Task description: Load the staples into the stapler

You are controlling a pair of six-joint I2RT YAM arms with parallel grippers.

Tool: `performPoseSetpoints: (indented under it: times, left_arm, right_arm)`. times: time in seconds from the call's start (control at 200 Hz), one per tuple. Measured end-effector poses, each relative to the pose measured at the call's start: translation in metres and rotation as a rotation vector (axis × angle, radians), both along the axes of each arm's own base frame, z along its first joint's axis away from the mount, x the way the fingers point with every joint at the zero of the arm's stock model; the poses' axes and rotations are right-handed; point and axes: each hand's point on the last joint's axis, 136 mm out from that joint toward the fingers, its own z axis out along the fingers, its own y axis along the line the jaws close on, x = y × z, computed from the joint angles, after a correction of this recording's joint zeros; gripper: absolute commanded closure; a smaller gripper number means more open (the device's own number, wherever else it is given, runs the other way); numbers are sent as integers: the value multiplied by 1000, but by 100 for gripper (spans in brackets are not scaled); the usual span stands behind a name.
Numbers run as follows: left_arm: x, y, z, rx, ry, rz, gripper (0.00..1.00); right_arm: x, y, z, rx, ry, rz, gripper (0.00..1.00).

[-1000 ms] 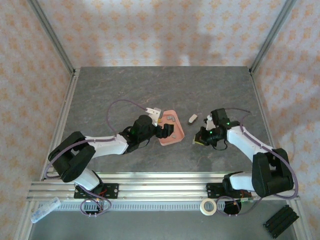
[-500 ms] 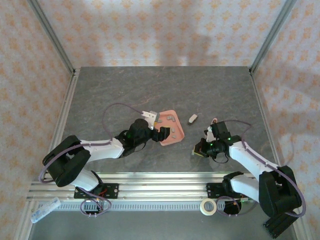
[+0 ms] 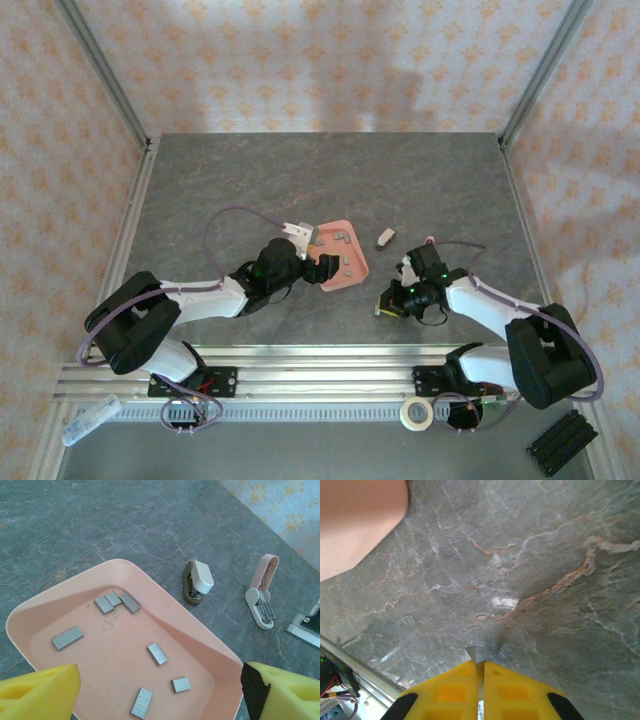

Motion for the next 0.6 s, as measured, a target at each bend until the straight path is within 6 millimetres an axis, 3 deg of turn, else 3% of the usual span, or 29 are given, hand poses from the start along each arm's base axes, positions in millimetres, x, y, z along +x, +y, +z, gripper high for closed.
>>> performPoseSetpoints:
  times: [0.25,0.601]
  left_arm:
    - [0,0,0,-2,-1,0,16]
    - [1,-3,6,-19,-20,-2,16]
  right_arm:
    - [-2,0,-5,-4,19,8,91]
    - [-1,-5,-4,-48,23,6,79]
